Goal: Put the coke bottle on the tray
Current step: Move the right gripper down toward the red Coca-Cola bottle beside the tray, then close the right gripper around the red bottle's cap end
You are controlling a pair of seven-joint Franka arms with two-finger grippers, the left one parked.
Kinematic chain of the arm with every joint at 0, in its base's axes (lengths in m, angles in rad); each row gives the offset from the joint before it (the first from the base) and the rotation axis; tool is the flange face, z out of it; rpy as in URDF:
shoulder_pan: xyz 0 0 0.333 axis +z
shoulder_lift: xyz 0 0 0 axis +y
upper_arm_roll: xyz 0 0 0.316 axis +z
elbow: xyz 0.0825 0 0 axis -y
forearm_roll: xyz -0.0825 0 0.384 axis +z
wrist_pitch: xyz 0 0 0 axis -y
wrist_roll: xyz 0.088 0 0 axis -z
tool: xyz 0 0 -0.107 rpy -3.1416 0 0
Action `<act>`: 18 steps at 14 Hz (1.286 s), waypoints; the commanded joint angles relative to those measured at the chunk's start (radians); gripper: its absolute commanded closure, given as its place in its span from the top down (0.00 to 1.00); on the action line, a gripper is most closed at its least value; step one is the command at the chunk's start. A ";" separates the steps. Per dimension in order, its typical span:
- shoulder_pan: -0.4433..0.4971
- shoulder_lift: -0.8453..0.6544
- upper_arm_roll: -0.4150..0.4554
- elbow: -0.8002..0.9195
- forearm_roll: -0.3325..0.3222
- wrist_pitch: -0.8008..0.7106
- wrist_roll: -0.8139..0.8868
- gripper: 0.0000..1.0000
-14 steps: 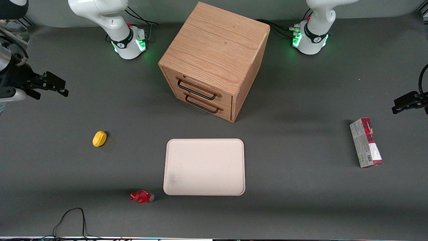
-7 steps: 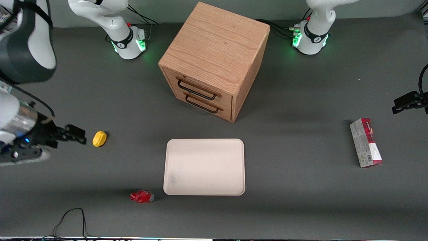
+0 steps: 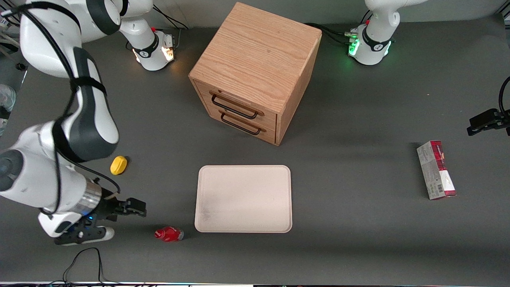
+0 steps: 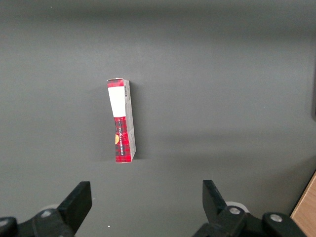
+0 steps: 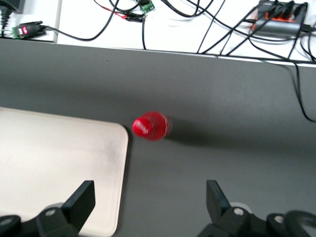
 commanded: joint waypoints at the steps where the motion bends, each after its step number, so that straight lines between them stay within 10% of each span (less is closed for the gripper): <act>1: 0.004 0.099 0.055 0.062 -0.108 0.076 0.023 0.99; 18: 0.017 0.206 0.058 -0.004 -0.131 0.320 0.012 0.93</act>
